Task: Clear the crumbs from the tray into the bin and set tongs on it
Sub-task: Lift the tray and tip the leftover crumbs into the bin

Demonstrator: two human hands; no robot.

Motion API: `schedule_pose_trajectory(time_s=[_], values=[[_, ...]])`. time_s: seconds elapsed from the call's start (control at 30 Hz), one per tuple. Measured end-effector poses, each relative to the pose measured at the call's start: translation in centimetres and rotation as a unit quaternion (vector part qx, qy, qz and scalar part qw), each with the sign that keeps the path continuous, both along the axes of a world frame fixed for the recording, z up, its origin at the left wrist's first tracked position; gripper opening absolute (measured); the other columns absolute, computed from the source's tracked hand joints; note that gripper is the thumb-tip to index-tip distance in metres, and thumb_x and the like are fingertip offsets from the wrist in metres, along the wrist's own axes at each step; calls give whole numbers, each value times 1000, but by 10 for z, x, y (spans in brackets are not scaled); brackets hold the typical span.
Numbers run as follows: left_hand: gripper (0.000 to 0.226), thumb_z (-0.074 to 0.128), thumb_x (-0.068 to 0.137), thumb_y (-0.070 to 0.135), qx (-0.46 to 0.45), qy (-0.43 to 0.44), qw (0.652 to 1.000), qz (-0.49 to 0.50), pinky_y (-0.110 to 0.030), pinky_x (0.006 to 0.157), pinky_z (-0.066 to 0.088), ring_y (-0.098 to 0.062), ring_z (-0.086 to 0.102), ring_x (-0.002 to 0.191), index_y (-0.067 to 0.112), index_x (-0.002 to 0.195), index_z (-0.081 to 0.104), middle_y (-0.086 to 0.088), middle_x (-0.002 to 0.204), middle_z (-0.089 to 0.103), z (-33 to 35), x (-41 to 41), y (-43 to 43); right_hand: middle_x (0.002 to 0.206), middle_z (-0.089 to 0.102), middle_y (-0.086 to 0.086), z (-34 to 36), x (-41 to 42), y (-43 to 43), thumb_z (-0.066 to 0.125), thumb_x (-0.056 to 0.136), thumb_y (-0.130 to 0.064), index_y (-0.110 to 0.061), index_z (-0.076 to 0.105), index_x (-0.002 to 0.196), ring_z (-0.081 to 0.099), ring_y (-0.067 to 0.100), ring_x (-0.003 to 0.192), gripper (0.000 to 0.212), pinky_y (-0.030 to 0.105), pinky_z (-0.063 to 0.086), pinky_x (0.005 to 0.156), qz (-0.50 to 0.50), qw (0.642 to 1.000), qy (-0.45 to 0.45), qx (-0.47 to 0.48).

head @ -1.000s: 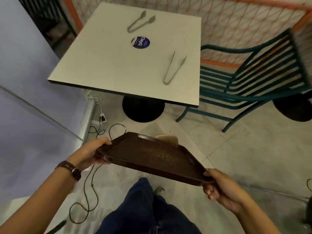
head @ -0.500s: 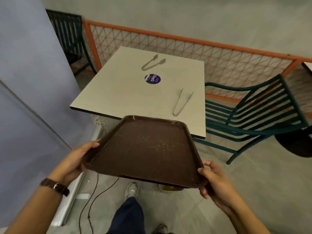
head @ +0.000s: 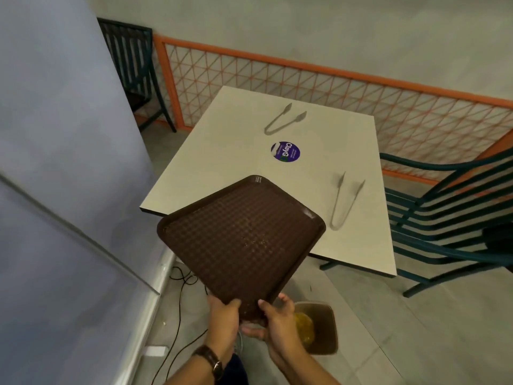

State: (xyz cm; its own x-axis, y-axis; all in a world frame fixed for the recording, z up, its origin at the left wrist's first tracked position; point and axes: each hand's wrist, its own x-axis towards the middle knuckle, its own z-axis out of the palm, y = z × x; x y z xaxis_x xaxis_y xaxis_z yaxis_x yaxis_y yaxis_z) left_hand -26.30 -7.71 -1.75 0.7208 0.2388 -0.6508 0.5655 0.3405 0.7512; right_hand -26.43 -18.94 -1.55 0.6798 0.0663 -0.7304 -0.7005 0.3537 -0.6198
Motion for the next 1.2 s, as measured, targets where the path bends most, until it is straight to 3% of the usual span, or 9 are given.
schedule_pose_trajectory(time_s=[0.17, 0.3, 0.37, 0.5, 0.7, 0.8, 0.9, 1.03, 1.2], values=[[51, 41, 90, -5, -25, 27, 998, -44, -38, 62, 57, -28, 61, 97, 26, 130, 33, -4, 118, 54, -8, 21, 57, 103, 65, 19, -8, 26, 14, 51, 93, -42, -16, 40, 114, 67, 26, 61, 35, 41, 57, 54, 58, 995, 39, -75], [56, 45, 92, -1, -49, 54, 994, -86, -37, 53, 58, -25, 59, 93, 28, 137, 28, -7, 127, 49, -24, 22, 120, 99, 64, 19, -21, 46, -21, 47, 94, -43, -13, 45, 116, 64, 30, 69, 38, 38, 55, 52, 25, 983, 54, -175], [54, 49, 91, 3, -39, 61, 990, -122, -35, 57, 57, -27, 60, 99, 19, 139, 30, -10, 126, 55, -29, 24, 149, 97, 63, 16, -26, 55, -43, 48, 95, -36, -13, 42, 119, 65, 30, 73, 34, 40, 56, 54, 10, 970, 48, -239], [43, 48, 91, 5, -25, 68, 984, -164, -39, 77, 53, -27, 60, 98, 16, 131, 36, -7, 107, 61, -28, 43, 191, 120, 57, 18, -40, 83, -77, 57, 90, -34, -16, 31, 138, 60, 36, 104, 57, 57, 51, 87, 58, 928, 58, -363], [42, 45, 95, 19, 15, 86, 983, -159, -39, 75, 53, -27, 60, 100, 13, 136, 39, -10, 111, 62, -53, 86, 221, 134, 50, 20, -65, 116, -77, 50, 95, -22, -7, 36, 138, 55, 38, 115, 48, 53, 53, 85, 106, 920, 99, -364], [38, 41, 97, 28, 90, 60, 986, -128, -38, 79, 52, -28, 59, 103, 14, 132, 43, -13, 120, 59, -62, 108, 219, 123, 57, 15, -70, 124, -61, 40, 99, -17, -4, 45, 128, 56, 35, 111, 33, 46, 46, 97, 160, 887, 54, -431], [39, 34, 99, 30, 254, 23, 960, -116, -44, 93, 46, -33, 56, 108, 9, 128, 48, -18, 122, 58, -70, 132, 216, 104, 61, 10, -63, 136, -52, 35, 100, -20, -12, 39, 122, 62, 29, 92, 24, 42, 52, 83, 193, 847, -1, -496], [34, 33, 99, 21, 391, 27, 912, -119, -45, 89, 47, -33, 57, 94, 7, 117, 58, -20, 112, 58, -78, 165, 216, 96, 60, 10, -66, 168, -59, 31, 100, -19, -14, 32, 125, 61, 22, 73, 26, 29, 48, 59, 231, 834, 19, -500], [30, 43, 95, 18, 452, 45, 875, -169, -37, 74, 47, -35, 59, 85, 4, 101, 68, -20, 97, 66, -86, 214, 209, 105, 61, 15, -75, 212, -73, 35, 97, -10, -11, 36, 122, 62, 28, 85, 25, 36, 53, 73, 245, 821, 46, -513]])
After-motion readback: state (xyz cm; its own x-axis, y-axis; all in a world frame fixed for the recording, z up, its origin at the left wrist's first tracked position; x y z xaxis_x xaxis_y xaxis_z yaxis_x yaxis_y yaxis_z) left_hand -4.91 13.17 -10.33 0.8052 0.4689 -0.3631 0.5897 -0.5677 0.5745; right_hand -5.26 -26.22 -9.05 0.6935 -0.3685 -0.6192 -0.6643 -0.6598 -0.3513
